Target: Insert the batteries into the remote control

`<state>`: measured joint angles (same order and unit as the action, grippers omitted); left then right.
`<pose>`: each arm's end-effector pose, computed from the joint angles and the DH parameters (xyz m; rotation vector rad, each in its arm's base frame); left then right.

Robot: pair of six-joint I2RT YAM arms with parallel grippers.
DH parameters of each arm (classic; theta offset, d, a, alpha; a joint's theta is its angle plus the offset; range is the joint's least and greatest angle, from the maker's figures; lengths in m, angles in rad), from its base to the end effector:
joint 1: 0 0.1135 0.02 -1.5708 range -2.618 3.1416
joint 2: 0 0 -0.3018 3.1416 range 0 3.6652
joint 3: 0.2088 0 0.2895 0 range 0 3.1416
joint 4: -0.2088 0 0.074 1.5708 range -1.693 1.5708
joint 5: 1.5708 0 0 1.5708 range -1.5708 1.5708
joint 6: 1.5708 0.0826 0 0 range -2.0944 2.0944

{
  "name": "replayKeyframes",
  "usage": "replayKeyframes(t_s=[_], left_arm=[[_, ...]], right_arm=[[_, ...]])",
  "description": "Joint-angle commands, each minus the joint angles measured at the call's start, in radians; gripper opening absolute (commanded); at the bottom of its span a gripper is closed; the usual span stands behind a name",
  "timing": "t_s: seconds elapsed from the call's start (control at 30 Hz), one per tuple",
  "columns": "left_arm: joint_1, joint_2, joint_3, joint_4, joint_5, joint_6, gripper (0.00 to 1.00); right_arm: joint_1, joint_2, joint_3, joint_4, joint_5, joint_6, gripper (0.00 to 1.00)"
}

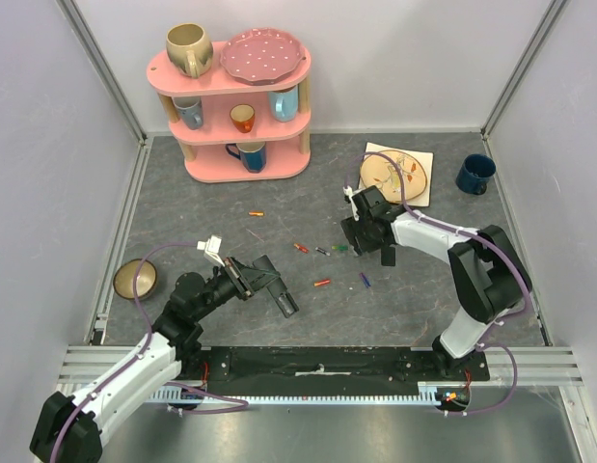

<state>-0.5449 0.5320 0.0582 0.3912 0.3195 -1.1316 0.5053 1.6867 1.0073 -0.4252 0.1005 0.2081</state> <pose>0.1501 -0.1213 0.1782 -0.2755 1.8726 -1.4832 0.3393 0.1782 0.1425 -0.3636 2.6442 0.0955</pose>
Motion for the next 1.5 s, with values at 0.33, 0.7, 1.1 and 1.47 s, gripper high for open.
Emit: replayKeyframes(t_s=[0.33, 0.7, 1.1, 1.47], left_arm=[[0.002, 0.019, -0.020, 0.061, 0.015, 0.003, 0.02], [0.000, 0.020, -0.032, 0.069, 0.010, 0.001, 0.02], [0.002, 0.043, -0.032, 0.097, 0.013, 0.000, 0.02], [0.002, 0.048, -0.001, 0.078, -0.011, 0.009, 0.02]], right_arm=[[-0.025, 0.054, 0.024, 0.057, -0.048, -0.042, 0.65], [-0.047, 0.067, 0.008, 0.066, -0.087, -0.045, 0.58], [-0.048, -0.037, -0.076, 0.117, -0.122, 0.062, 0.37], [-0.048, -0.285, -0.182, 0.269, -0.028, 0.644, 0.00]])
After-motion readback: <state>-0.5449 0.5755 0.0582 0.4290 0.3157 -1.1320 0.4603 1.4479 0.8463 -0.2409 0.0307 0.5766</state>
